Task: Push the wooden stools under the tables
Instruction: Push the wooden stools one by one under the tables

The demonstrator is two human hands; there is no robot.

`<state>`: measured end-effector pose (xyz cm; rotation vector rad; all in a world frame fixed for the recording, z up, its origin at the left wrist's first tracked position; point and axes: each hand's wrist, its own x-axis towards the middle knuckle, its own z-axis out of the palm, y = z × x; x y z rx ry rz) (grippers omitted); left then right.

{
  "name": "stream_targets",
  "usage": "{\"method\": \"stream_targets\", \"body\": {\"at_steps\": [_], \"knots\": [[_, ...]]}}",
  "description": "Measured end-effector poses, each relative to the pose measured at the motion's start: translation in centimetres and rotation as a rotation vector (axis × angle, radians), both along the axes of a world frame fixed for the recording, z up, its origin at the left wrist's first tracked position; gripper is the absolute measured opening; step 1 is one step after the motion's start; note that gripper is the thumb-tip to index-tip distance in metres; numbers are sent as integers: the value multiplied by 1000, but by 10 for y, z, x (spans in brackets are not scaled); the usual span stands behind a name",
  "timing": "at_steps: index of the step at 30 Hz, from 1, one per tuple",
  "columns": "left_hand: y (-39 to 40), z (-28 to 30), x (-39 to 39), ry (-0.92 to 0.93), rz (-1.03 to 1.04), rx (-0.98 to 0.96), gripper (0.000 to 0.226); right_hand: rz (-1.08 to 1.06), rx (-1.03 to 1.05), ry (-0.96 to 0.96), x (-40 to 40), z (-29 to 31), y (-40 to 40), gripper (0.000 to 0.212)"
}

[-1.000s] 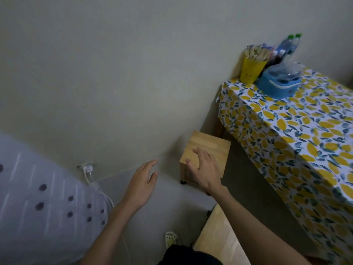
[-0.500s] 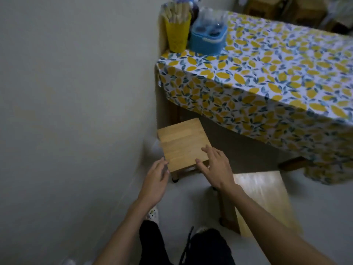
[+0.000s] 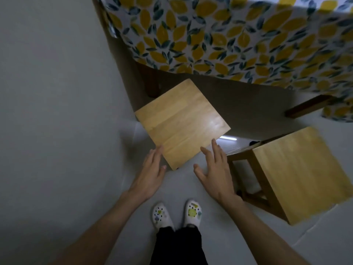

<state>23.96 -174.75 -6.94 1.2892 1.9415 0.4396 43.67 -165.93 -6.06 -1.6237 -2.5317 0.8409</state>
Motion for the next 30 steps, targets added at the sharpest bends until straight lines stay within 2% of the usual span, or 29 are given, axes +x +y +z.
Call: {"method": "stream_targets", "body": {"at_steps": [3, 6, 9, 11, 20, 30], "knots": [[23, -69, -8, 87, -43, 9, 59, -25, -1, 11, -18, -69, 11, 66], [40, -123, -8, 300, -52, 46, 61, -45, 52, -19, -35, -122, 20, 70], [54, -157, -10, 465, -83, 84, 60, -78, 80, -69, -48, -156, 28, 69], [59, -172, -10, 496, -90, 80, 60, -89, 95, -80, -53, -170, 32, 69], [92, -177, -14, 416, -68, 163, 59, -98, 163, -83, -60, -185, 67, 67], [222, -180, -39, 552, -46, 119, 61, -27, 154, -144, -88, -185, 208, 70]]}}
